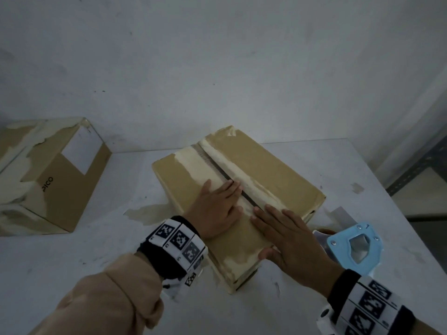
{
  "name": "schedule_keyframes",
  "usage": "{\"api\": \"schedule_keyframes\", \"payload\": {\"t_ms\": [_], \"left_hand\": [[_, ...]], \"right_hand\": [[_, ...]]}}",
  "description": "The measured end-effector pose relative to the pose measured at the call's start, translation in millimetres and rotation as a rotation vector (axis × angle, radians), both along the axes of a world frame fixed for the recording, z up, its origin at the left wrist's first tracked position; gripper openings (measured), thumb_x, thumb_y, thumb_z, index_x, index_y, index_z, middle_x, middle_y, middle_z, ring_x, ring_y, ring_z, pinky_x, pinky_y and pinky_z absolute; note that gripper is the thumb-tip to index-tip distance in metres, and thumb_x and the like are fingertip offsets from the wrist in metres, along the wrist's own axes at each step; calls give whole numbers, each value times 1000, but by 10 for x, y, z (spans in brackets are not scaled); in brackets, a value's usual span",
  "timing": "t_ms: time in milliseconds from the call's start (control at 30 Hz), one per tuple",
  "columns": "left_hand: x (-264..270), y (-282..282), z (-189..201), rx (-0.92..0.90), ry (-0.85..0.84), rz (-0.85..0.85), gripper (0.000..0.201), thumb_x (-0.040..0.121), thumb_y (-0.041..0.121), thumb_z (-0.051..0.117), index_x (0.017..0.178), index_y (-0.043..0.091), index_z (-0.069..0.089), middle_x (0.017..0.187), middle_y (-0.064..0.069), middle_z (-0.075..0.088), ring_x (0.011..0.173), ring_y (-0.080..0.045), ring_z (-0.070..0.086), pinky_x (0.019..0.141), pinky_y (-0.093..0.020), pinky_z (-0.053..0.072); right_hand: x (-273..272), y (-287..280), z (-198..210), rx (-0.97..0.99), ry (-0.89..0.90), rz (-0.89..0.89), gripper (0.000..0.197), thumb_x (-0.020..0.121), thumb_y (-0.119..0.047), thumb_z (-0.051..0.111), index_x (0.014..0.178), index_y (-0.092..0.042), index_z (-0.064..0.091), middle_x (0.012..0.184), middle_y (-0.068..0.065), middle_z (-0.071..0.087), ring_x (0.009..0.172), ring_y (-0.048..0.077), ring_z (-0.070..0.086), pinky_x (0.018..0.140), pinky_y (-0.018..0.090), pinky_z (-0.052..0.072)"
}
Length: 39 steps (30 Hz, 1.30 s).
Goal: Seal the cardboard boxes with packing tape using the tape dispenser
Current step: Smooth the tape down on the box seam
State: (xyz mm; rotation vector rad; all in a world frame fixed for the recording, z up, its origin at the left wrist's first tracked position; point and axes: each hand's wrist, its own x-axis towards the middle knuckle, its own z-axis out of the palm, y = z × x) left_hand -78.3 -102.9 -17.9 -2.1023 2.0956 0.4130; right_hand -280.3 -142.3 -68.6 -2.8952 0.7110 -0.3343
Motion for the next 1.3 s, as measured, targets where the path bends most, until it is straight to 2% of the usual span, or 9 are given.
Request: {"api": "schedule_keyframes", "payload": {"t_ms": [500, 700, 833, 933, 1000, 1067, 1133, 1200, 1300], "left_hand": [[14, -50, -28, 36, -28, -96, 51, 100, 34, 12, 148, 20, 0, 157, 8, -6, 144, -5, -7, 116, -42, -5], [-39, 247, 27, 7, 57, 87, 54, 100, 39, 15, 149, 19, 3, 158, 4, -5, 145, -12, -6, 118, -42, 1], [-365, 536, -41, 40, 21, 264, 90, 81, 74, 8, 148, 17, -8, 156, 2, -19, 144, -16, -16, 115, -48, -8], [-366, 557, -130, -64, -25, 276, 103, 71, 80, -3, 147, 13, 17, 157, -6, 12, 144, -22, 16, 113, -54, 13], [-241, 548, -194, -117, -47, 237, 89, 85, 71, 3, 131, 11, 50, 139, -8, 50, 125, -25, 51, 95, -55, 41], [-59, 548, -228, -115, -79, 166, 83, 87, 69, 7, 126, 14, 55, 131, -5, 58, 118, -22, 58, 88, -51, 49], [138, 571, -175, -135, -99, 101, 86, 84, 73, 7, 132, 15, 48, 138, -3, 51, 126, -21, 51, 97, -48, 44], [295, 582, -168, -107, -48, 16, 96, 76, 80, 3, 145, 18, 26, 153, 0, 25, 142, -18, 22, 114, -47, 19], [381, 575, -173, -154, -58, -34, 99, 68, 82, 0, 148, 24, 1, 157, 7, -2, 139, -8, -13, 116, -38, -4]], "right_hand": [[244, 171, 91, 38, 44, -129, 73, 94, -56, 9, 122, -9, 57, 126, 9, 60, 116, 27, 56, 98, 37, 29], [389, 183, 172, 206, -198, -116, 71, 84, -61, 33, 129, -7, 47, 137, 10, 49, 124, 15, 34, 100, 27, 34], [212, -160, 244, 218, -255, -162, 88, 74, -79, 17, 136, -21, 40, 150, -1, 30, 140, 18, 18, 108, 30, 12], [179, -327, 135, 124, -4, -129, 85, 81, -74, -3, 137, -26, 40, 150, -2, 31, 140, 25, 20, 109, 36, 6], [227, -277, 81, 121, 37, -158, 73, 90, -64, 3, 129, -23, 50, 140, 5, 47, 131, 32, 38, 104, 40, 15], [309, -178, 32, 65, -4, -216, 65, 94, -58, 8, 123, -22, 55, 133, 8, 54, 124, 34, 46, 99, 43, 22], [410, -43, -2, 22, -43, -257, 64, 94, -57, 12, 119, -21, 58, 130, 10, 57, 122, 32, 43, 97, 45, 25], [497, 73, -31, -7, -62, -296, 66, 93, -58, 14, 116, -18, 61, 126, 12, 59, 119, 33, 42, 94, 48, 27], [565, 149, -58, -45, -21, -335, 65, 94, -59, 16, 114, -17, 61, 123, 13, 62, 113, 37, 55, 92, 50, 31]]}}
